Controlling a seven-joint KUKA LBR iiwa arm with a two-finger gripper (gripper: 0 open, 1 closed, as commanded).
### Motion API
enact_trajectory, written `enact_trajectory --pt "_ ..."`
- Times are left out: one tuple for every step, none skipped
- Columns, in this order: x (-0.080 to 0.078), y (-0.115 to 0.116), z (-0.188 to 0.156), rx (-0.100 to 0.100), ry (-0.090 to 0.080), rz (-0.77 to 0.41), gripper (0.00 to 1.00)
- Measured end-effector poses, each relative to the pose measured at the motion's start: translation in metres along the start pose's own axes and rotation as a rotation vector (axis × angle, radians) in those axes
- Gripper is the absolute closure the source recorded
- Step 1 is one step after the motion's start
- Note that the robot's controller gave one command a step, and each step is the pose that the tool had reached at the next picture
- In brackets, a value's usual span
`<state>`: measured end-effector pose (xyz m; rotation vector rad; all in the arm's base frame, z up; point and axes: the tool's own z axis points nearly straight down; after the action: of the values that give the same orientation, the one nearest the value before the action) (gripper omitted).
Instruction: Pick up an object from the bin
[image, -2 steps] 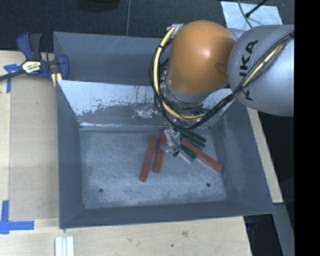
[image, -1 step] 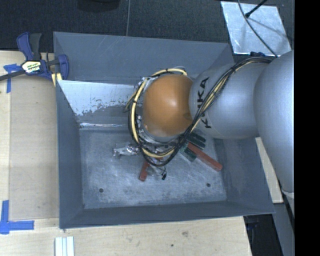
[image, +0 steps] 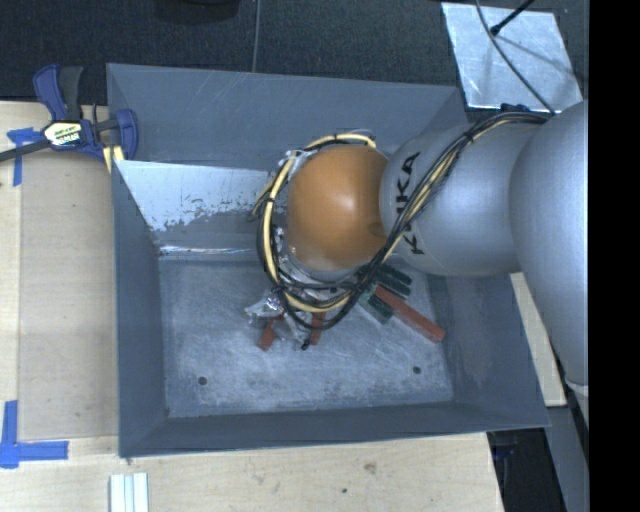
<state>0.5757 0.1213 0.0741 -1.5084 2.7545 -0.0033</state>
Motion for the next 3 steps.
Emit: enact_trajectory --pt "0.005 -0.019 -0.229 0.007 -0.010 0.060 1.00" --pt "-0.015 0.038 -0.138 -0.006 -0.001 -0.264 1.00" --pt "-0.015 0.036 -0.139 -0.002 -0.002 -0.260 0.00"
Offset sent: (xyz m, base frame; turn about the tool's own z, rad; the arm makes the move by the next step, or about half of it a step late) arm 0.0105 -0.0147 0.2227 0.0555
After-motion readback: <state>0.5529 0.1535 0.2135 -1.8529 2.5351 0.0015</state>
